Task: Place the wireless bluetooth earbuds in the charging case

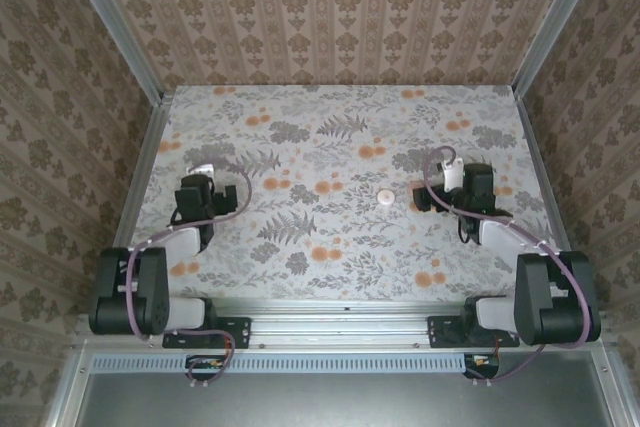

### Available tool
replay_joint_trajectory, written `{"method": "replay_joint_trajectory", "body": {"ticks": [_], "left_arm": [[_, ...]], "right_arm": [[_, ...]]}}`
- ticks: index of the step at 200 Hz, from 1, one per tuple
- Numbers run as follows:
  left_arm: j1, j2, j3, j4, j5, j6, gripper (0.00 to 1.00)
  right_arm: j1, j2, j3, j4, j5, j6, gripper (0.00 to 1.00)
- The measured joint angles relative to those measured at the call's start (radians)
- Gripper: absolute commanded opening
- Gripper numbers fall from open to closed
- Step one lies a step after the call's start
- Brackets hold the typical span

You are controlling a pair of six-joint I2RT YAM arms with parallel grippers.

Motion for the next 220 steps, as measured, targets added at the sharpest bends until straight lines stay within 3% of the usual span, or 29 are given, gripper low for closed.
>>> {"method": "replay_joint_trajectory", "body": {"ticks": [31, 66, 220], "left_arm": [[-0.032, 0.177, -0.066, 0.374, -0.051, 0.062, 1.00], [0.035, 0.194, -0.044, 0.405, -0.037, 0.051, 1.00], [0.043, 0.189, -0.029, 0.427, -0.014, 0.045, 1.00]], "right_arm": [[-0.007, 0.050, -0.070, 0.254, 0.045, 0.069, 1.00], [0.002, 0.208, -0.081, 0.564, 0.041, 0.084, 1.00], [0.006, 0.247, -0.071, 0.581, 0.054, 0.103, 1.00]]}}
